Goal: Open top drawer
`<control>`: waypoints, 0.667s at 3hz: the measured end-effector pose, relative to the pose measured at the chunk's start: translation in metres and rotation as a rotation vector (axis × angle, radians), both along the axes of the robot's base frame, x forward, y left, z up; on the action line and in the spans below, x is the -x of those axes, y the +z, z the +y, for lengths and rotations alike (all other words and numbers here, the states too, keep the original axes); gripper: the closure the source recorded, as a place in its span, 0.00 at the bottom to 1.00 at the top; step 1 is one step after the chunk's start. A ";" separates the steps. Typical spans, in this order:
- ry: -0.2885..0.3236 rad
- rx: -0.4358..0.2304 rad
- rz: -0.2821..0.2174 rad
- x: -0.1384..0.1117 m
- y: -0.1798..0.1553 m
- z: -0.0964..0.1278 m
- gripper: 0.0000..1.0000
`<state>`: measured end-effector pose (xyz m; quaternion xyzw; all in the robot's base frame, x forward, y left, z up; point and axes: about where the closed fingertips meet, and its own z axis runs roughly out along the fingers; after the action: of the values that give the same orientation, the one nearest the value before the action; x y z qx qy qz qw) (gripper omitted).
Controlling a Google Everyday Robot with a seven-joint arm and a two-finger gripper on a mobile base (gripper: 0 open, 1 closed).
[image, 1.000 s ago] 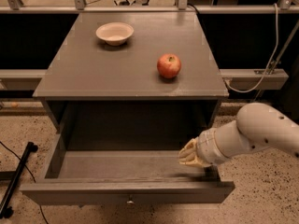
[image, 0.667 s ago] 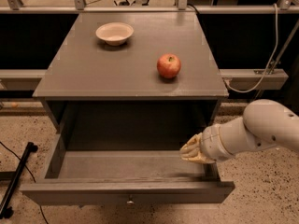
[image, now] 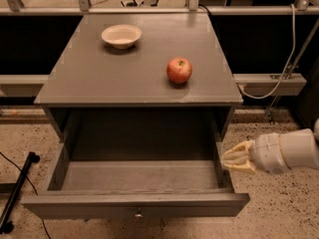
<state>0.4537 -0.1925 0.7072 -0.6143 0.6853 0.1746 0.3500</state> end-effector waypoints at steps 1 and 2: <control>0.001 -0.006 0.003 0.000 0.000 0.000 0.61; 0.005 -0.006 0.004 0.000 -0.001 0.002 0.36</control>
Offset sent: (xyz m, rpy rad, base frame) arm -0.0005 -0.0001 0.0000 0.0068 0.0027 0.0006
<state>0.4533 -0.1900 0.7066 -0.6149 0.6838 0.1786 0.3500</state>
